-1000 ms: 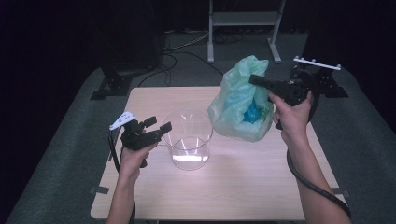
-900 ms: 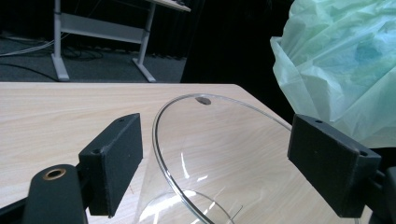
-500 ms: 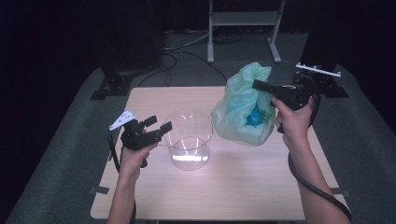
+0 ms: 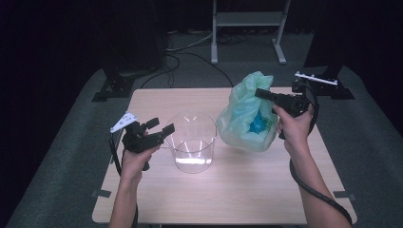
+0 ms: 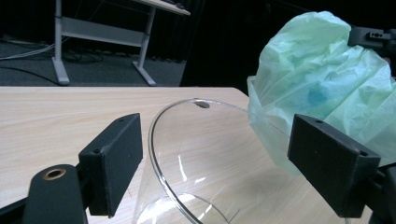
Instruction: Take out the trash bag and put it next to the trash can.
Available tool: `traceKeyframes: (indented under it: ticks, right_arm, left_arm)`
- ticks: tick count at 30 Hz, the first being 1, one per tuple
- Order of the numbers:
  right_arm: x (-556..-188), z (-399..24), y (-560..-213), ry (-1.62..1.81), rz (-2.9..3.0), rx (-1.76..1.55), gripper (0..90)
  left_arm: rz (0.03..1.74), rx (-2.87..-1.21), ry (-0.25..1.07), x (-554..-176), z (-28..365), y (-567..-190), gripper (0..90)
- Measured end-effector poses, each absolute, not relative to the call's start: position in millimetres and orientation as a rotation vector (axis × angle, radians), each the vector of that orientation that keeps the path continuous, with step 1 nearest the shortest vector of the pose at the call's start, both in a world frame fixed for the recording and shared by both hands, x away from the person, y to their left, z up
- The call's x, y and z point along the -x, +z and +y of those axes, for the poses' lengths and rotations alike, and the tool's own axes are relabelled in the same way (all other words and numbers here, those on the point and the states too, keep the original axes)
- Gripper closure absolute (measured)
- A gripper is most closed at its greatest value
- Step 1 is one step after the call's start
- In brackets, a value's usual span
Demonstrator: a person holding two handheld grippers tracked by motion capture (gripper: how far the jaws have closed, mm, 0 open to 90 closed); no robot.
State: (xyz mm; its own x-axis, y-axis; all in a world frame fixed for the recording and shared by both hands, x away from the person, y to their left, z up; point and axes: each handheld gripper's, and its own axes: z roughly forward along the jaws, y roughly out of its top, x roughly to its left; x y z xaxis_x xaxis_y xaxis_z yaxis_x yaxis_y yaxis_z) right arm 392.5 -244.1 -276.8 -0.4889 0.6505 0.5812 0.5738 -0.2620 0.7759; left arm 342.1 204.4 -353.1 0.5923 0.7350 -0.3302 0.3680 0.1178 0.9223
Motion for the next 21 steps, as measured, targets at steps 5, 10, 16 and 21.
traceKeyframes:
  ticks: [5, 10, 16, 21]
  right_arm:
    - [-396, -243, -282, 1.875, 1.877, -1.563, 90.0]
    - [-400, -243, -288, 1.862, 1.886, -1.581, 90.0]
    - [-406, -245, -301, 1.851, 1.887, -1.617, 90.0]
    - [-411, -244, -311, 1.848, 1.884, -1.645, 90.0]
  left_arm:
    - [0.981, -1.49, 0.344, -342, 204, -353, 17.0]
    - [0.982, -1.496, 0.342, -343, 202, -353, 17.0]
    - [0.989, -1.493, 0.339, -344, 202, -354, 17.0]
    - [0.984, -1.492, 0.339, -344, 202, -353, 17.0]
